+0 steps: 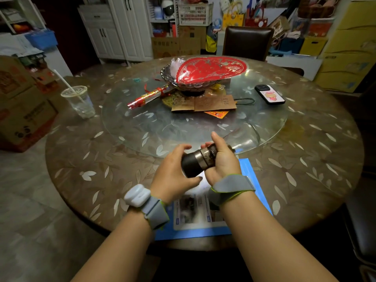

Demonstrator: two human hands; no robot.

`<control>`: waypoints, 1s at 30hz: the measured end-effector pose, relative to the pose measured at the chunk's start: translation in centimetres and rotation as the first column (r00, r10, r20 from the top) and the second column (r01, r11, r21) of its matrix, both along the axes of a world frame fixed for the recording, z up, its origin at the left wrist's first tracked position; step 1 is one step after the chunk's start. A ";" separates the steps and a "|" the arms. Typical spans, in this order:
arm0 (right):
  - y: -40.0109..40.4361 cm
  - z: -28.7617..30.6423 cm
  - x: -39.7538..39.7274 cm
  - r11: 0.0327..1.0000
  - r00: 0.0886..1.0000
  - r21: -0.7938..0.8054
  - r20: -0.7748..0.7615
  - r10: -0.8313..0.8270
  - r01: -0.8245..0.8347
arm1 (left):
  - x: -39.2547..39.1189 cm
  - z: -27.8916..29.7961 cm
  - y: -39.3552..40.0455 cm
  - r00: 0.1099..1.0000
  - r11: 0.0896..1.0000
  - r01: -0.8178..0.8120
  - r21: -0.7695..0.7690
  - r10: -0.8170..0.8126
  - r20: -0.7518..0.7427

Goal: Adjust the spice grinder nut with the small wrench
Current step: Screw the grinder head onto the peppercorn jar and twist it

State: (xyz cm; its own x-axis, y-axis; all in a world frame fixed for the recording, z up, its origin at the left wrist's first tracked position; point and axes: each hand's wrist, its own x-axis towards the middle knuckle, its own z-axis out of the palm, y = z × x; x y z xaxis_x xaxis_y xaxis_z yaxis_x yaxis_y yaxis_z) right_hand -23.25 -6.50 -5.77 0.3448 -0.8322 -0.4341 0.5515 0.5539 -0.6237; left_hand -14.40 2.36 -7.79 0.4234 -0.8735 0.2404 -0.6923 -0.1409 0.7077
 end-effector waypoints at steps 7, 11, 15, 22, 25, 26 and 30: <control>0.7 0.8 -0.5 0.934 0.928 0.154 0.248 0.280 -0.323 | -0.4 3.0 0.8 0.960 0.928 -0.048 -0.370 -0.059 -0.272; 2.0 0.8 0.0 0.849 0.862 0.163 0.170 0.478 -0.503 | -1.1 4.6 0.6 0.951 0.864 -0.016 -0.502 -0.142 -0.275; 3.2 1.5 -0.9 0.666 0.662 0.069 -0.070 0.746 -0.743 | -1.3 5.1 0.6 0.915 0.837 0.015 -0.547 -0.232 -0.330; 3.5 1.1 -2.2 0.479 0.454 0.020 -0.287 0.843 -0.877 | -0.3 4.7 1.0 0.848 0.832 0.023 -0.555 -0.310 -0.430; 2.9 1.0 -2.5 0.493 0.461 -0.037 -0.421 0.781 -0.869 | 0.6 4.7 1.5 0.911 0.856 -0.001 -0.517 -0.212 -0.353; 2.6 1.1 -2.4 0.550 0.517 -0.063 -0.440 0.734 -0.833 | 0.9 4.7 1.6 0.926 0.871 0.009 -0.492 -0.193 -0.324; 2.0 2.6 -1.8 0.761 0.800 -0.312 -0.426 0.422 -0.568 | 1.0 4.3 2.1 0.964 0.923 0.075 -0.378 -0.165 -0.210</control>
